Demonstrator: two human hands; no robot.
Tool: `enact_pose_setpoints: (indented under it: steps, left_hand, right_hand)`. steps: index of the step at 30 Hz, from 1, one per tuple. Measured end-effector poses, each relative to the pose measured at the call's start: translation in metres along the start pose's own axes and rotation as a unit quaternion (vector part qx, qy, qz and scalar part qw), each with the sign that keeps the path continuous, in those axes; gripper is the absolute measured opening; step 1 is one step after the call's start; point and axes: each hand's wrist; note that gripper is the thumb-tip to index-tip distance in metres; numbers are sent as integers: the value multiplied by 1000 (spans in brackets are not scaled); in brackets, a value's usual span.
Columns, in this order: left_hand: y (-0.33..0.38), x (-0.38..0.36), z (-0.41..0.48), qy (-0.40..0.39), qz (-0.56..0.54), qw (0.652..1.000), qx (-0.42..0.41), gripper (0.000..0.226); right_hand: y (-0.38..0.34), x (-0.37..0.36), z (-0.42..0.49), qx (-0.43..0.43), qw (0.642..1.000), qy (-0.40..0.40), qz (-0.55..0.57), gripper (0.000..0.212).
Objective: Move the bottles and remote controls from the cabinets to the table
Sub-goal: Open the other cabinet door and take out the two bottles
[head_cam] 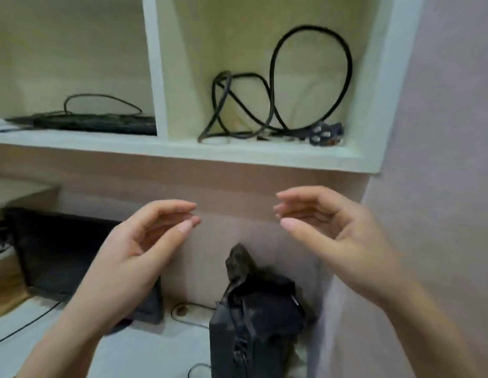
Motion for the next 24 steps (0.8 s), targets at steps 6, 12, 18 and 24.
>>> enact_pose_setpoints:
  steps: [6,12,18,24]
  left_hand:
    - [91,-11,76,79,-84,971,-209,19]
    - [152,-12,151,167,-47,927,-332,21]
    - [175,-19,238,200,50,933,-294,30]
    - [194,-20,300,207,69,936,-275,46]
  right_hand:
    - [-77,14,82,223,972,72,-28,19]
    - [-150,25,159,366,908,177,-97,19]
    - [-182,5,249,362,873,187,-269,32]
    - [-202,-22,315,348,848,205,-343,47]
Point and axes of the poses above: each hand's wrist, its own z-axis towards the middle knuckle, its own x-axis out of the back of the hand, y = z × x, and after that the axes turned 11 degrees about y, right-handed
